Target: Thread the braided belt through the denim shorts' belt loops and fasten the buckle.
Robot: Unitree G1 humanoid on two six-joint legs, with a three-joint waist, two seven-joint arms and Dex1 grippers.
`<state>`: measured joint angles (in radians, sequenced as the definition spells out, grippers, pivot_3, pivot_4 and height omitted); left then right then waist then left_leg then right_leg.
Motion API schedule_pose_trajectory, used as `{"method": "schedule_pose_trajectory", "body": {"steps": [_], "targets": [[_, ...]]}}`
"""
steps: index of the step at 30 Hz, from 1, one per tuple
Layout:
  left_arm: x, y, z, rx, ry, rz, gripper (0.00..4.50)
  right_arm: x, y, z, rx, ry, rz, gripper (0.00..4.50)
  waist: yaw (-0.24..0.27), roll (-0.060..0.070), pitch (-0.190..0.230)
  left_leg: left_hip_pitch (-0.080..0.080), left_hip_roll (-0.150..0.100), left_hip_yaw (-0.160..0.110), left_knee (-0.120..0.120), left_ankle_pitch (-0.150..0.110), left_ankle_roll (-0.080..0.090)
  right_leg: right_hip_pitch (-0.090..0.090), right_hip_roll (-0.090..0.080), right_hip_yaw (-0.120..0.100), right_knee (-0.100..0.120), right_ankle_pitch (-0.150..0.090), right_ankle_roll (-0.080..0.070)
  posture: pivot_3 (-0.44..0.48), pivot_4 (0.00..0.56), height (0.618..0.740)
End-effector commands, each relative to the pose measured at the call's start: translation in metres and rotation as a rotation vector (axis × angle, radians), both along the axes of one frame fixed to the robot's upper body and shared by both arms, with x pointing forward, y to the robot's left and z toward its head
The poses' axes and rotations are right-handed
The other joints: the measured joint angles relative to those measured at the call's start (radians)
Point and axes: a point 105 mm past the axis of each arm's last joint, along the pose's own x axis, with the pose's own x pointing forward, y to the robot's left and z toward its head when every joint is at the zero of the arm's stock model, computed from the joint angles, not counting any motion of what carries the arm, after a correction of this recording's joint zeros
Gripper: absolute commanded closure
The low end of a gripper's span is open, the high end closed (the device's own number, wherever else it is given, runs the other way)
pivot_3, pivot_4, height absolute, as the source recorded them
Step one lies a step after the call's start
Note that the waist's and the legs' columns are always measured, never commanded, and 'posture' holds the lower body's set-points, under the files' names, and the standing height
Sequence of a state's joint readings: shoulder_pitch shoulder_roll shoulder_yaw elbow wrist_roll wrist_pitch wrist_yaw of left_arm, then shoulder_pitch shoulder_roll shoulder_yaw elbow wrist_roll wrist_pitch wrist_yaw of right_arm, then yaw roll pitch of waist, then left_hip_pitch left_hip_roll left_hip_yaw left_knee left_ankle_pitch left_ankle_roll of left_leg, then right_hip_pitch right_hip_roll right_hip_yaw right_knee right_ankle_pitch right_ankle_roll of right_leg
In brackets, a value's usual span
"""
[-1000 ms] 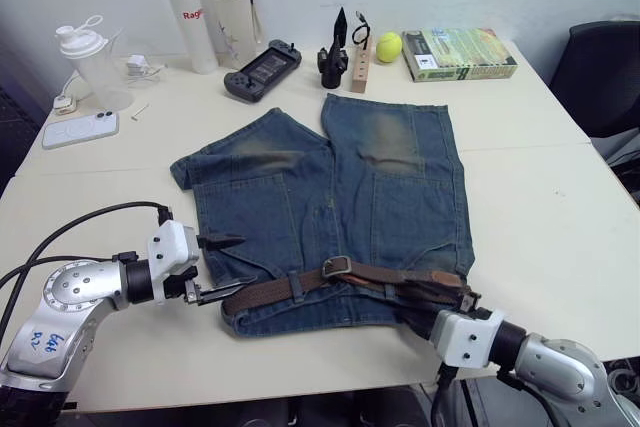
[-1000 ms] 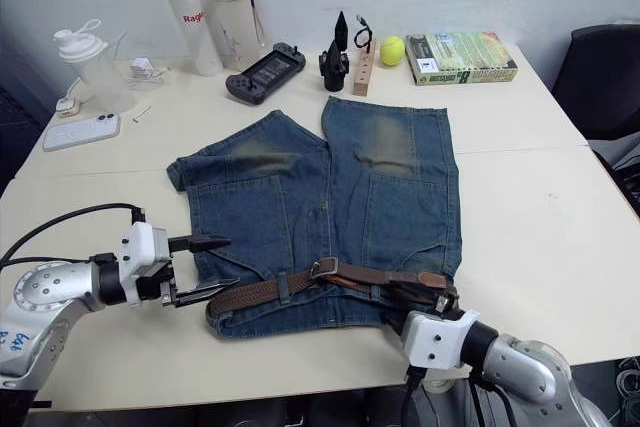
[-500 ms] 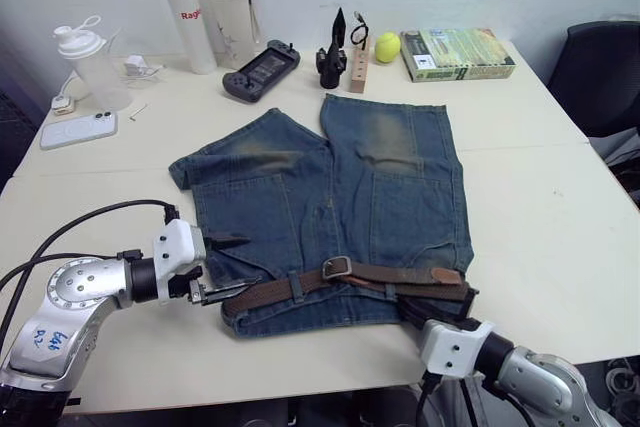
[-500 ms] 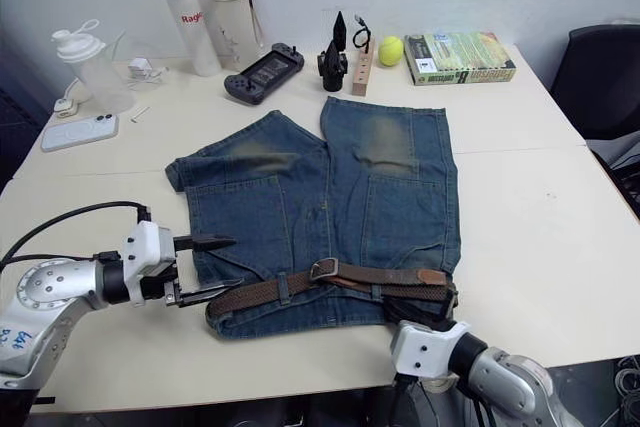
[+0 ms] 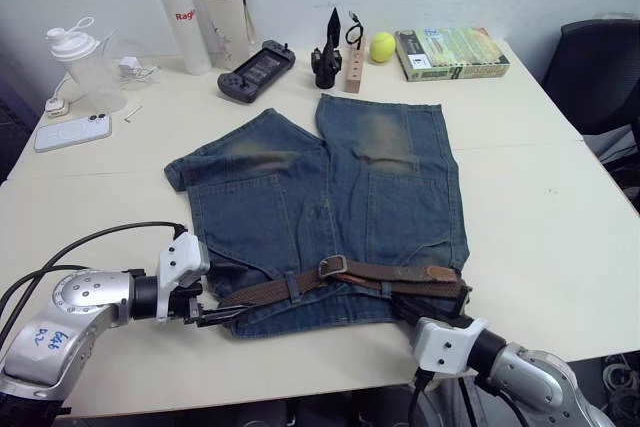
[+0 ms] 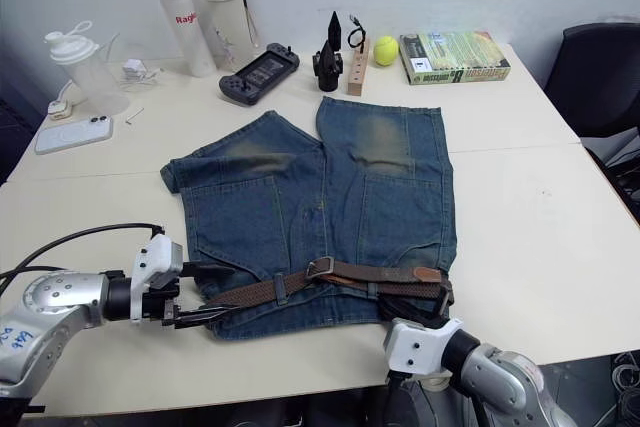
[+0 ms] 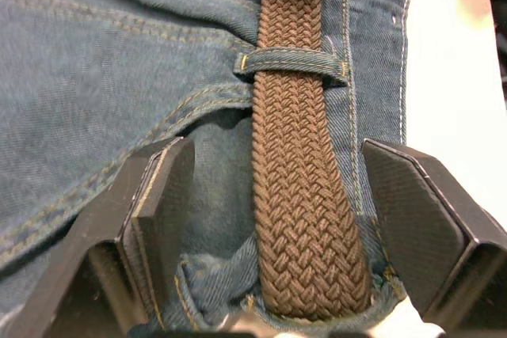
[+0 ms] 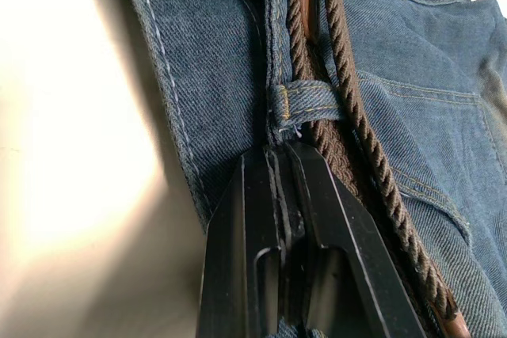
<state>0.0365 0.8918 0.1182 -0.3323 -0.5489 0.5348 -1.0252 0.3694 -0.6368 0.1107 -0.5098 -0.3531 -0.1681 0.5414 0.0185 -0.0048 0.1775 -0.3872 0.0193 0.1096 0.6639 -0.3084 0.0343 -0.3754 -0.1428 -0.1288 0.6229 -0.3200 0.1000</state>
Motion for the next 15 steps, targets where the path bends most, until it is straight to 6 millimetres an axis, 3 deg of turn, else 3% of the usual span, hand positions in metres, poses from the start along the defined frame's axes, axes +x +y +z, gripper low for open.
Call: {"method": "schedule_pose_trajectory", "body": {"steps": [1, 8, 15], "targets": [[0.006, 0.01, 0.012, -0.039, 0.053, -0.019, 0.78, -0.002, 0.005, 0.001, 0.01, 0.002, 0.01, 4.44, 0.0, 0.0, 0.0, 0.0, 0.0, 0.0, 0.0, 0.0, 0.0, 0.0, 0.0, 0.0, 0.0, 0.0, 0.0, 0.0, 0.15, 0.724], [0.017, 0.022, 0.014, -0.056, 0.229, -0.152, 0.78, 0.0, 0.008, 0.003, 0.011, -0.004, 0.015, 4.44, -0.001, 0.0, 0.0, 0.0, 0.001, 0.001, 0.0, 0.0, -0.002, -0.001, 0.008, 0.0, 0.001, -0.001, -0.001, 0.0, 0.15, 0.724], [0.016, 0.015, 0.014, -0.051, 0.312, -0.298, 0.78, 0.0, 0.009, 0.002, 0.006, -0.011, 0.004, 4.44, -0.016, -0.001, 0.0, 0.0, 0.004, 0.004, 0.001, 0.0, -0.003, -0.002, 0.012, 0.002, 0.004, -0.002, -0.003, 0.0, 0.15, 0.724]]}}
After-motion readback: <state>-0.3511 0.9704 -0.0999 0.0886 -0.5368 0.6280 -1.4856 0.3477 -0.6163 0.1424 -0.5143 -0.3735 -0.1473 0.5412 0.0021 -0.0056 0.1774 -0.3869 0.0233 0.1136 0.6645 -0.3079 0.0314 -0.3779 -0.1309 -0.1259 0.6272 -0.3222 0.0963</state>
